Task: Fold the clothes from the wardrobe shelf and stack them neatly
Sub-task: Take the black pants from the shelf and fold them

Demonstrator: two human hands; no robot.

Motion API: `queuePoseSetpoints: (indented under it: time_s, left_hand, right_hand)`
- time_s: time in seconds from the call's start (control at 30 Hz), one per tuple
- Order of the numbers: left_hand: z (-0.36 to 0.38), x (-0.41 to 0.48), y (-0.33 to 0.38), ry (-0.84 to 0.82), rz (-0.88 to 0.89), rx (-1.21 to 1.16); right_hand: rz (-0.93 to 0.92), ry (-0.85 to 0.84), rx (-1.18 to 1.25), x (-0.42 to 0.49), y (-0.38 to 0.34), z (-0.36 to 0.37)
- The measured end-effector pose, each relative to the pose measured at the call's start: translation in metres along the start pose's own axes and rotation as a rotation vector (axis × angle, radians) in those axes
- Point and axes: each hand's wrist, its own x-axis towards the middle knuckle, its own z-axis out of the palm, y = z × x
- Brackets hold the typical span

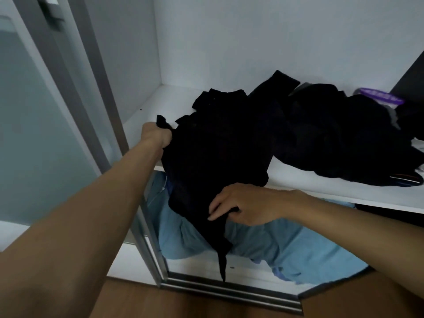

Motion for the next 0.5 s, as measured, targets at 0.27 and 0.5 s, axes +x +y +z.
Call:
queuePoseSetpoints:
  time_s: [0.27,0.5]
  left_hand:
    - [0.0,-0.057,0.013,-0.029,0.11,-0.087]
    - [0.002,-0.101,-0.007,-0.121,-0.172,-0.177]
  right_hand:
    - [0.38,0.951,-0.04,-0.012,0.062,-0.08]
    - [0.698,0.594,0.241,-0.014,0.114,-0.09]
